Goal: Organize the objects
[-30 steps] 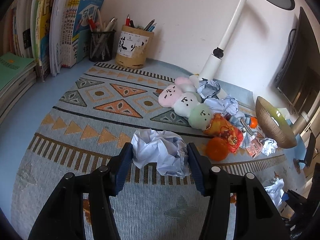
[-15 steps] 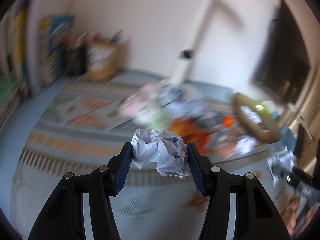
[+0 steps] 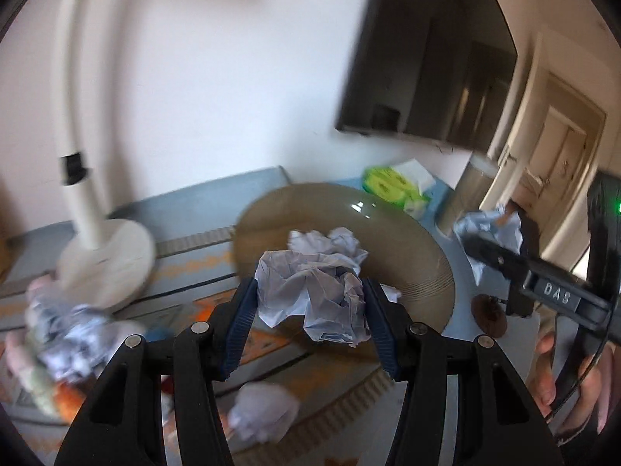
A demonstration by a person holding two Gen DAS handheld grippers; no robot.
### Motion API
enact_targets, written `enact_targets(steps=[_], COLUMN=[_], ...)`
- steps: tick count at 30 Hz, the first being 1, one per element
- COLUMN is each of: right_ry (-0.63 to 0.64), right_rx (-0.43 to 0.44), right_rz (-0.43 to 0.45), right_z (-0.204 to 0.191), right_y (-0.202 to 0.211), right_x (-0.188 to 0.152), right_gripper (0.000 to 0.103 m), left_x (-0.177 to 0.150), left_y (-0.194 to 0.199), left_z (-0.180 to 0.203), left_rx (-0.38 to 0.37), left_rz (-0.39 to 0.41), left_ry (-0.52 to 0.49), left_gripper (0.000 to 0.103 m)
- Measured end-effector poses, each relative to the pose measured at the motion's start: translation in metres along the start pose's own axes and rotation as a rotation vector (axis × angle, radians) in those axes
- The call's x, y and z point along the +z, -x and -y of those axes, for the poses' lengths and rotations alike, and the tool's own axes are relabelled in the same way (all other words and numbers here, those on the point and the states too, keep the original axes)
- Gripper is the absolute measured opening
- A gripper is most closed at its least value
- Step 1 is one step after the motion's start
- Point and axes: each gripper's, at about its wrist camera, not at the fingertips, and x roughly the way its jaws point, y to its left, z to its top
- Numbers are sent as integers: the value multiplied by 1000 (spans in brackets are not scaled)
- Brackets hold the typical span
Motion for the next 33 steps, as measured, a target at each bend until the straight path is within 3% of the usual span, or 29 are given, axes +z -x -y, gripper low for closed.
enact_targets(steps=[2, 3, 4, 6, 8, 12, 15, 18, 20, 22, 25, 27, 30, 33], right_ry=[-1, -11, -12, -2, -10, -29, -17, 18, 72, 135, 129, 98, 147, 273], right_rx=[-21, -21, -8, -18, -49, 3, 47, 122, 161, 200, 292, 365, 334, 265], right_rz=[-4, -11, -31, -72, -79, -70, -67, -57, -50, -39, -21, -57, -123, -122], right_z=[8, 10, 12, 12, 17, 23, 14, -9, -31, -58, -89, -109, -137, -166], right_y=[-10, -18, -28, -44, -45, -28, -9, 13, 25, 38, 50, 42, 17, 2], right_x=[9, 14, 19, 23, 24, 12, -1, -12, -17, -21, -37, -64, -106, -137], right_gripper=[61, 71, 74, 74, 74, 74, 74, 74, 76, 85, 101, 103, 103, 103], left_x=[4, 7, 9, 12, 11, 5, -8, -27, -47, -69, -104, -132, -164, -184], left_y=[-18, -26, -34, -40, -34, -3, 44, 95, 132, 168, 201, 212, 204, 192], left_z=[10, 13, 16, 16, 6, -18, -39, -60, -79, -104, -139, -168, -195, -211], left_rx=[9, -2, -26, -26, -27, -14, 29, 109, 175, 284, 404, 523, 600, 603], left_rz=[-17, -31, -54, -65, -54, -11, 51, 103, 118, 132, 167, 151, 78, 42], left_ry=[-33, -45, -52, -44, -14, 62, 115, 135, 138, 150, 227, 273, 304, 328], left_gripper=[52, 59, 74, 81, 81, 81, 81, 82, 89, 101, 101, 101, 101, 101])
